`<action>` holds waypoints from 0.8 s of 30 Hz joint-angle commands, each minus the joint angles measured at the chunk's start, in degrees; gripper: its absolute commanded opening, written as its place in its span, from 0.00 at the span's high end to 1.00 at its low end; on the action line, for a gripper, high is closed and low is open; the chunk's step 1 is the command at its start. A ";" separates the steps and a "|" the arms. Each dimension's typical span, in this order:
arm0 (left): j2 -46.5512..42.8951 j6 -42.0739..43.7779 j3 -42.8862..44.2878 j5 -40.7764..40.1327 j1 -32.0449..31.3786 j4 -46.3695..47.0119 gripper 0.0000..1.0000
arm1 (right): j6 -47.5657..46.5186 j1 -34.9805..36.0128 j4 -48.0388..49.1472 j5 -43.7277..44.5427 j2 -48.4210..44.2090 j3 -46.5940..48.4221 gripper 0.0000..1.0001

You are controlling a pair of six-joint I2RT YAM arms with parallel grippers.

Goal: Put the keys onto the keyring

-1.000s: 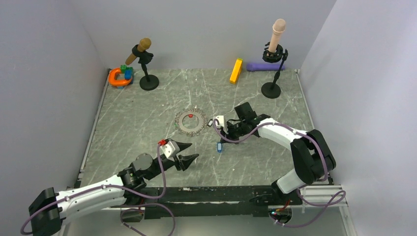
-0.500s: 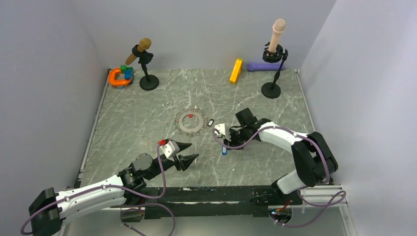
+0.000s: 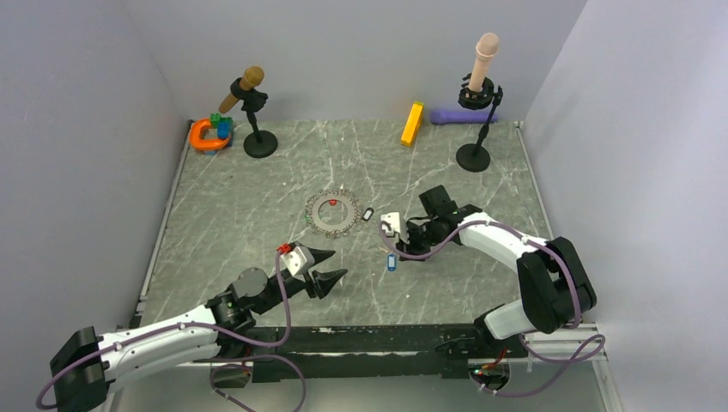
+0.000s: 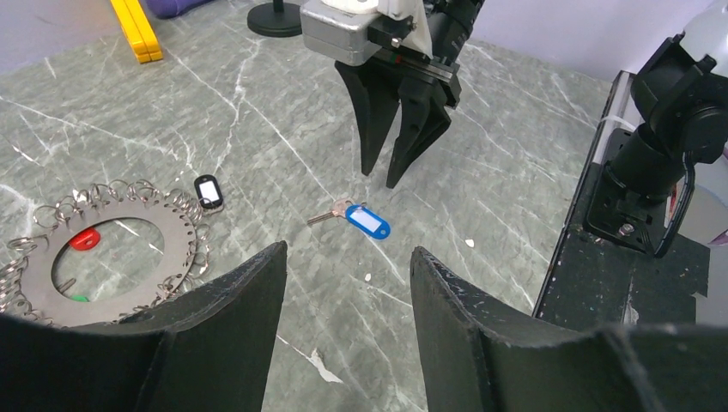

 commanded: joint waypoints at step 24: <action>-7.36 -1.35 -1.70 -1.36 -0.23 -1.48 0.40 | 3.13 11.35 6.17 15.95 6.89 4.05 0.90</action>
